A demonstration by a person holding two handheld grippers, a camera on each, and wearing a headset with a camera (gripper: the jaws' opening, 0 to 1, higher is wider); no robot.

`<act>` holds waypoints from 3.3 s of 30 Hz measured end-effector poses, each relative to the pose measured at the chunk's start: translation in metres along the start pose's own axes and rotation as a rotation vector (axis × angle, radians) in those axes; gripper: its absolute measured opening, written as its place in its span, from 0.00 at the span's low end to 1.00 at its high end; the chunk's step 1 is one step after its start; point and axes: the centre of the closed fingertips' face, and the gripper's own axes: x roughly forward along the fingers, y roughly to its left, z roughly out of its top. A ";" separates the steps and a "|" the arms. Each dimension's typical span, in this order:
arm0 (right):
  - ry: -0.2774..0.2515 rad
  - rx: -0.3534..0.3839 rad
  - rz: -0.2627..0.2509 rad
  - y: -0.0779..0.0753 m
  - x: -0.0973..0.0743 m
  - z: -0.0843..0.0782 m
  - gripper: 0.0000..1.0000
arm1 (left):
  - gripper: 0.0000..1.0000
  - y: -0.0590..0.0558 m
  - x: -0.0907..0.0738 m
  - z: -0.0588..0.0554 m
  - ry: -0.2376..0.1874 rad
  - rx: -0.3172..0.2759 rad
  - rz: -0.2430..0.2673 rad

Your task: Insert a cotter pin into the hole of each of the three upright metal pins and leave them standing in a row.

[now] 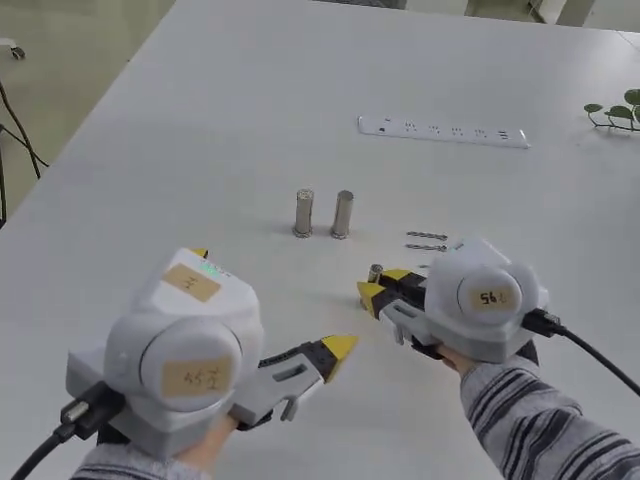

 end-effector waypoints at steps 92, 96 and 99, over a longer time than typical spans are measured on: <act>0.676 -0.392 0.348 -0.097 -0.015 -0.035 0.07 | 0.84 -0.008 0.002 -0.006 0.036 -0.029 -0.061; 0.684 -0.424 0.357 -0.096 -0.015 -0.035 0.04 | 0.84 -0.009 0.002 -0.006 0.038 -0.027 -0.065; 0.691 -0.431 0.357 -0.096 -0.015 -0.035 0.03 | 0.84 -0.010 0.002 -0.006 0.040 -0.026 -0.069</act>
